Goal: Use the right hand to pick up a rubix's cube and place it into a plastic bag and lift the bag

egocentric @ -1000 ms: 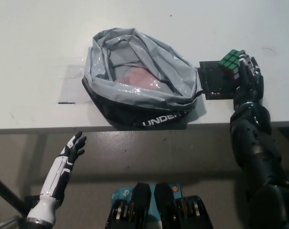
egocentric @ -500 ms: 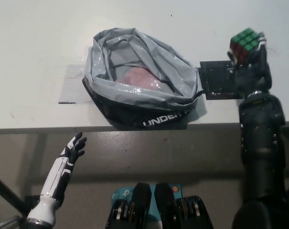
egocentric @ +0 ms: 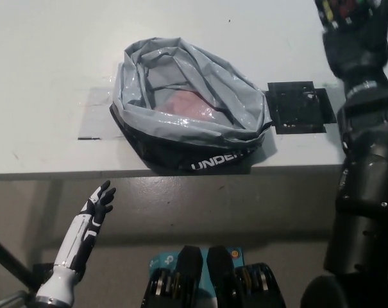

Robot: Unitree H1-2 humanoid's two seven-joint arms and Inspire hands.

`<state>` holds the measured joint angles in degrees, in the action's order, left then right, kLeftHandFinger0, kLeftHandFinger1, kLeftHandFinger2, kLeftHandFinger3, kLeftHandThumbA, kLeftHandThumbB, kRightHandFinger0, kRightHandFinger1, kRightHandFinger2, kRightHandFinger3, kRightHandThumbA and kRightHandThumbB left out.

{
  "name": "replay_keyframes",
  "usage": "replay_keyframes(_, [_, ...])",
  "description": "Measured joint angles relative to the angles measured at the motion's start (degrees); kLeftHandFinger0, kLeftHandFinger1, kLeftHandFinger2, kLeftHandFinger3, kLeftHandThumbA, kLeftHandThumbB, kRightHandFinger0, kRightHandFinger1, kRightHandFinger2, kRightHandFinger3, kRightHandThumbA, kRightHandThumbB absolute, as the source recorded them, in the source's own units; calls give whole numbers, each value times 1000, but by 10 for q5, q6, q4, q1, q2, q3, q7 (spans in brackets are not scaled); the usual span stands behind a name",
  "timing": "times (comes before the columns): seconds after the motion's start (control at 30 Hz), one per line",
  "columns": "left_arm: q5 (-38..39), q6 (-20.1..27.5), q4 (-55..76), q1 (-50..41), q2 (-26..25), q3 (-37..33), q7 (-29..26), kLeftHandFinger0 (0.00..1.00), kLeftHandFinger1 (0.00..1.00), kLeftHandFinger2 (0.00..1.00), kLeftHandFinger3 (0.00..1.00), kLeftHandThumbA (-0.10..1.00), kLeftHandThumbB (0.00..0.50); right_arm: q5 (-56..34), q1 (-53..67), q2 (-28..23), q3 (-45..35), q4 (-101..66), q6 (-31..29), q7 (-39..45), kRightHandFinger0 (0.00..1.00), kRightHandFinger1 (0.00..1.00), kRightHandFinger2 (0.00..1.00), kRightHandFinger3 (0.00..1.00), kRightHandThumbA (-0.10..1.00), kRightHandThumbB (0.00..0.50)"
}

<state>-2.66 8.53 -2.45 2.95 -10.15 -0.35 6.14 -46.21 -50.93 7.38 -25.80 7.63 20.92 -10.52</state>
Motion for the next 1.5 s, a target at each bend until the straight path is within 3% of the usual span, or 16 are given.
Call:
replay_keyframes(0.2, [-6, 2, 0, -2, 0, 0, 0, 979, 1000, 1000, 1000, 988, 76, 59, 1, -8, 108, 30, 1, 11, 0, 489, 881, 957, -100, 80])
replay_keyframes(0.37, [-7, 2, 0, -3, 0, 0, 0, 977, 1000, 1000, 1000, 985, 68, 119, 1, -24, 166, 105, -20, 22, 0, 501, 871, 877, -100, 102])
replay_keyframes(0.4, [-7, 2, 0, -3, 0, 0, 0, 977, 1000, 1000, 1000, 985, 66, 127, 0, -26, 173, 115, -25, 23, 0, 483, 876, 853, -100, 129])
replay_keyframes(0.5, [-8, 2, 0, -3, 0, 0, 0, 974, 1000, 1000, 1000, 981, 64, 155, -1, -34, 195, 150, -41, 25, 11, 509, 923, 875, -100, 118])
replay_keyframes(0.7, [-10, 2, 0, -3, 0, 0, 0, 973, 1000, 1000, 1000, 972, 80, 230, -11, -58, 252, 243, -81, 25, 24, 515, 885, 867, -100, 122])
replay_keyframes(0.87, [-11, 2, 0, -3, 0, -1, 0, 971, 1000, 1000, 1000, 962, 83, 291, -26, -73, 293, 304, -117, 19, 76, 553, 937, 895, -100, 123])
replay_keyframes(1.0, [-13, 2, 0, -3, 0, -1, 0, 958, 1000, 1000, 1000, 970, 89, 332, -30, -77, 313, 325, -146, 12, 17, 489, 881, 878, -100, 151])
replay_keyframes(1.07, [-14, 2, 0, -2, 0, -2, 0, 951, 1000, 1000, 1000, 976, 96, 353, -30, -78, 321, 330, -164, 11, 51, 521, 890, 903, -100, 165])
replay_keyframes(1.13, [-16, 2, 0, -2, 0, -4, 0, 951, 1000, 1000, 1000, 974, 91, 365, -30, -79, 326, 326, -173, 14, 99, 531, 850, 875, -100, 180])
replay_keyframes(1.17, [-16, 2, 0, -1, 0, -4, 0, 944, 1000, 1000, 1000, 973, 80, 367, -30, -79, 326, 324, -174, 16, 232, 630, 922, 936, -40, 225])
replay_keyframes(1.2, [-17, 3, 0, -1, 0, -7, 0, 941, 1000, 1000, 1000, 974, 78, 371, -30, -82, 327, 319, -177, 27, 275, 603, 801, 856, 36, 224])
replay_keyframes(1.23, [-17, 3, 0, -1, 0, -7, 0, 931, 1000, 1000, 1000, 972, 79, 372, -30, -83, 328, 317, -177, 31, 394, 713, 896, 914, 103, 268])
replay_keyframes(1.27, [-18, 3, 0, -1, 0, -8, 0, 927, 1000, 1000, 1000, 970, 81, 373, -30, -86, 329, 313, -177, 42, 588, 833, 946, 945, 256, 312])
replay_keyframes(1.3, [-18, 3, 0, -1, 0, -9, 0, 929, 1000, 1000, 1000, 964, 87, 373, -30, -88, 330, 308, -177, 48, 820, 998, 1000, 1000, 353, 316])
replay_keyframes(1.37, [-18, 4, 0, -1, 0, -12, 0, 929, 1000, 1000, 1000, 960, 81, 373, -28, -95, 333, 293, -174, 71, 998, 1000, 1000, 1000, 422, 328])
replay_keyframes(1.5, [-18, 4, -3, -1, 0, -19, 0, 938, 1000, 1000, 1000, 918, 101, 372, -22, -114, 345, 265, -166, 117, 1000, 1000, 1000, 1000, 528, 359])
